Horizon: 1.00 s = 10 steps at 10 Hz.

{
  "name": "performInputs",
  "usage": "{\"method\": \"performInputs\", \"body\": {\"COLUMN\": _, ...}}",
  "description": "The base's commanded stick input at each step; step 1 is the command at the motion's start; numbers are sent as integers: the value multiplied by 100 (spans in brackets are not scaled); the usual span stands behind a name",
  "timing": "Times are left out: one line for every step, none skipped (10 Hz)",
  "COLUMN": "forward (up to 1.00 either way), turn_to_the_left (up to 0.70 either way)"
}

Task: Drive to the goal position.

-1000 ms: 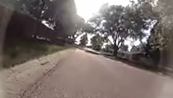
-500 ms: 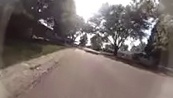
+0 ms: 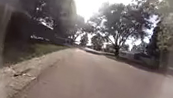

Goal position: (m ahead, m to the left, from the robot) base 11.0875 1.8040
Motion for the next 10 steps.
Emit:
{"method": "performInputs", "body": {"forward": 100, "turn_to_the_left": 3}}
{"method": "performInputs", "body": {"forward": 100, "turn_to_the_left": 2}}
{"method": "performInputs", "body": {"forward": 100, "turn_to_the_left": 0}}
{"method": "performInputs", "body": {"forward": 100, "turn_to_the_left": 0}}
{"method": "performInputs", "body": {"forward": 100, "turn_to_the_left": 0}}
{"method": "performInputs", "body": {"forward": 100, "turn_to_the_left": 0}}
{"method": "performInputs", "body": {"forward": 100, "turn_to_the_left": 0}}
{"method": "performInputs", "body": {"forward": 100, "turn_to_the_left": 0}}
{"method": "performInputs", "body": {"forward": 100, "turn_to_the_left": 0}}
{"method": "performInputs", "body": {"forward": 100, "turn_to_the_left": 0}}
